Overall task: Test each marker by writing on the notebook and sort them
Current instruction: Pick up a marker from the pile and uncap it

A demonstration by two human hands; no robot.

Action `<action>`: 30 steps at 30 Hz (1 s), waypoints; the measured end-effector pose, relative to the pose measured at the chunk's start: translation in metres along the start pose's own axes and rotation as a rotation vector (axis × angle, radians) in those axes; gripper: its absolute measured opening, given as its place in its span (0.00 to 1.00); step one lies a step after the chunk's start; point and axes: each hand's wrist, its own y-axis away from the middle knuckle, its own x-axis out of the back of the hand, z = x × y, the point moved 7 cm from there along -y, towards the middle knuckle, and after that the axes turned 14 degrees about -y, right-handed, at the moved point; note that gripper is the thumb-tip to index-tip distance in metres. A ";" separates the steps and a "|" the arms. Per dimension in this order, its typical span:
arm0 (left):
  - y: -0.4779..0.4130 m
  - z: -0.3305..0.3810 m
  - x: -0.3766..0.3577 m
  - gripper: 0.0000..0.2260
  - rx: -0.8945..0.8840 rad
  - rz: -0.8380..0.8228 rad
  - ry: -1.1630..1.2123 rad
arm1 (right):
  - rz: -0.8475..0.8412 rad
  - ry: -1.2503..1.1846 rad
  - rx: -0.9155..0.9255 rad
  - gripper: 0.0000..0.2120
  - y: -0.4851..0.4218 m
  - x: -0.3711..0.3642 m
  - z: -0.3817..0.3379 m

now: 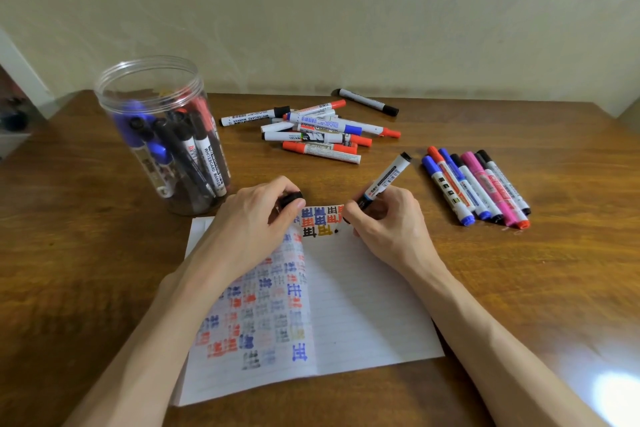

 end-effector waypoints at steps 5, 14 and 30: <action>0.000 0.001 0.000 0.12 -0.002 0.000 0.000 | 0.065 -0.034 -0.023 0.07 -0.002 0.007 0.003; 0.000 0.000 0.000 0.12 -0.007 0.001 -0.013 | 0.009 0.022 -0.029 0.07 -0.001 0.001 0.002; -0.001 0.000 0.000 0.12 -0.004 -0.004 -0.003 | 0.055 0.027 -0.059 0.08 -0.002 0.006 0.005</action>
